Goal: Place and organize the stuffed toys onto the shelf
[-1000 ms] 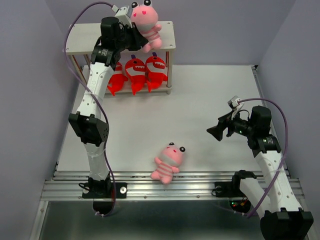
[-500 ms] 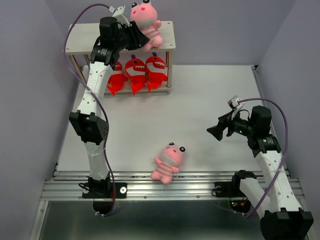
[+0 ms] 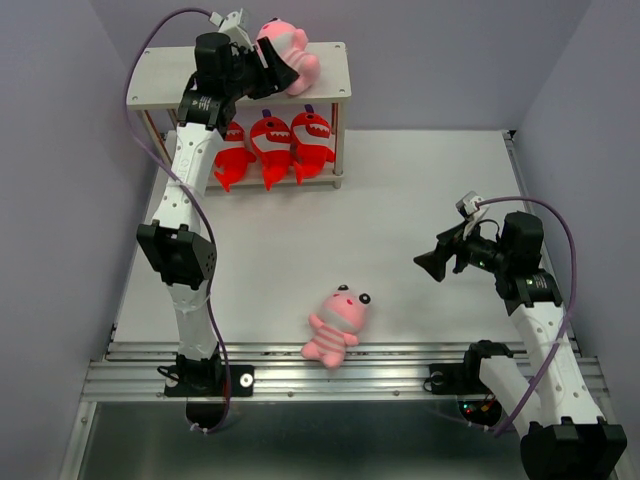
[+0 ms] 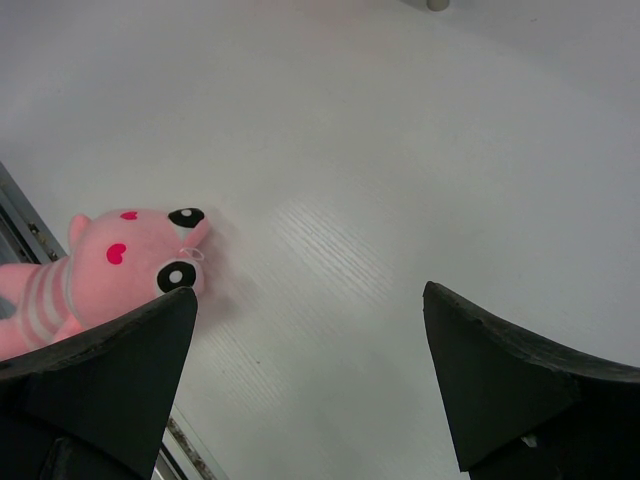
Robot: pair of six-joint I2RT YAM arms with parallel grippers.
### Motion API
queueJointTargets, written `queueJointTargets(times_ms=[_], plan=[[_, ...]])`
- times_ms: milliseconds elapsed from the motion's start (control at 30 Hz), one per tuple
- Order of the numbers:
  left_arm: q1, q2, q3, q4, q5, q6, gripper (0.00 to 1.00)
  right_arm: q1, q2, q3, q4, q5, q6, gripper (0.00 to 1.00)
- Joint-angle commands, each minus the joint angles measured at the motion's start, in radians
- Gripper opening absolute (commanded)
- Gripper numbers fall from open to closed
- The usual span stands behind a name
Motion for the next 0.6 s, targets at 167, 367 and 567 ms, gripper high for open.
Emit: queueJointTargets(times_ms=[167,367,567], plan=[[0.012,-0.091,0.004,0.055,0.003,0.004,0.72,-0.004,-0.016,-0.001,0.049,0.008,-0.016,1.00],[0.007,-0.141,-0.094,0.094,0.042,0.004,0.72,-0.004,-0.013,-0.003,0.051,0.009,-0.017,1.00],[-0.005,-0.152,-0.111,0.100,0.071,-0.002,0.73,-0.004,-0.008,-0.001,0.051,0.012,-0.019,1.00]])
